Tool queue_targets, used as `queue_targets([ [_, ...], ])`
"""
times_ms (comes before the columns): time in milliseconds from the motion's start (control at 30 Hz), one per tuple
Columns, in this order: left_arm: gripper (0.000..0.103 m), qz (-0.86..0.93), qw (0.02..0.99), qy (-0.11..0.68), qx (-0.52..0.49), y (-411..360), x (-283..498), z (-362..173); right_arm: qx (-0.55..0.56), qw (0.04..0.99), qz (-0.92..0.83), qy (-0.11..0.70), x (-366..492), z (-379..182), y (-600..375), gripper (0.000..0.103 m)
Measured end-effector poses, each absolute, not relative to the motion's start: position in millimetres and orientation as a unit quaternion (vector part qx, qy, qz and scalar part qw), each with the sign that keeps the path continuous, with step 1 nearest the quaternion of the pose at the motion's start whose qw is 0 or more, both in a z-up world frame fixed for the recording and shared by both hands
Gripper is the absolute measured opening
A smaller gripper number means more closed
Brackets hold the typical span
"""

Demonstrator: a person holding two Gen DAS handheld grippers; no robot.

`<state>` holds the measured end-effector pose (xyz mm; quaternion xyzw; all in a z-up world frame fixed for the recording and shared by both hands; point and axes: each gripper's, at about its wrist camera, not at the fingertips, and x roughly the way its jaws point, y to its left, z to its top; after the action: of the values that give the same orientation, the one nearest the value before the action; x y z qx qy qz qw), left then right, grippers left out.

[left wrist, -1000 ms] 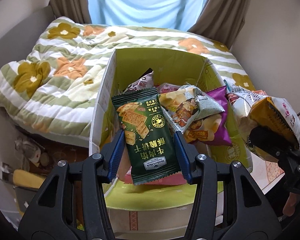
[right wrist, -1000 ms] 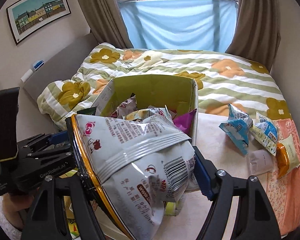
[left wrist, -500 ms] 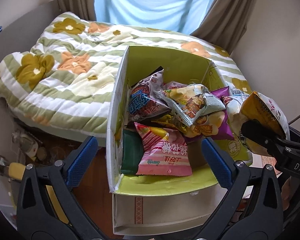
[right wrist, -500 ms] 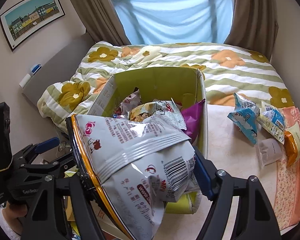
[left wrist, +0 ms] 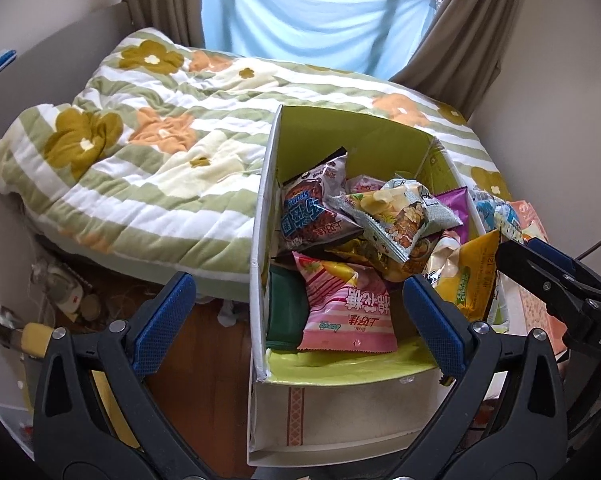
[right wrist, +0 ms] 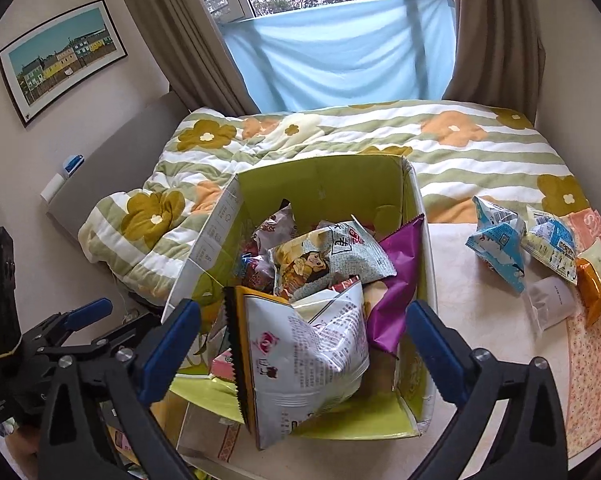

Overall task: Organize snacks
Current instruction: 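Move both tools back toward the remaining snack bags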

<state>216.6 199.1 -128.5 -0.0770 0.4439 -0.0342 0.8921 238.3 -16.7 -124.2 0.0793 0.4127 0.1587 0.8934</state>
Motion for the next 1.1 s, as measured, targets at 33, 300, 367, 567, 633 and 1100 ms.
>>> queue_targets([
  [33,0.103,-0.036,0.892,0.443,-0.079,200,215,-128,0.079,0.894,0.157,0.411,236,-124,-17,0.102],
  [300,0.103,-0.046,0.893,0.438,-0.086,198,208,-127,0.091,0.89,0.153,0.42,224,-124,-26,0.102],
  [367,0.103,-0.048,0.895,0.435,-0.085,196,206,-123,0.088,0.89,0.152,0.42,220,-123,-26,0.102],
  [567,0.103,-0.062,0.901,0.423,-0.073,188,201,-111,0.081,0.895,0.146,0.414,209,-113,-30,0.102],
  [633,0.103,-0.069,0.903,0.418,-0.069,184,201,-106,0.079,0.898,0.142,0.41,206,-110,-33,0.102],
  [1100,0.103,-0.103,0.909,0.402,-0.044,105,206,-81,0.095,0.917,0.096,0.375,200,-80,-130,0.102],
])
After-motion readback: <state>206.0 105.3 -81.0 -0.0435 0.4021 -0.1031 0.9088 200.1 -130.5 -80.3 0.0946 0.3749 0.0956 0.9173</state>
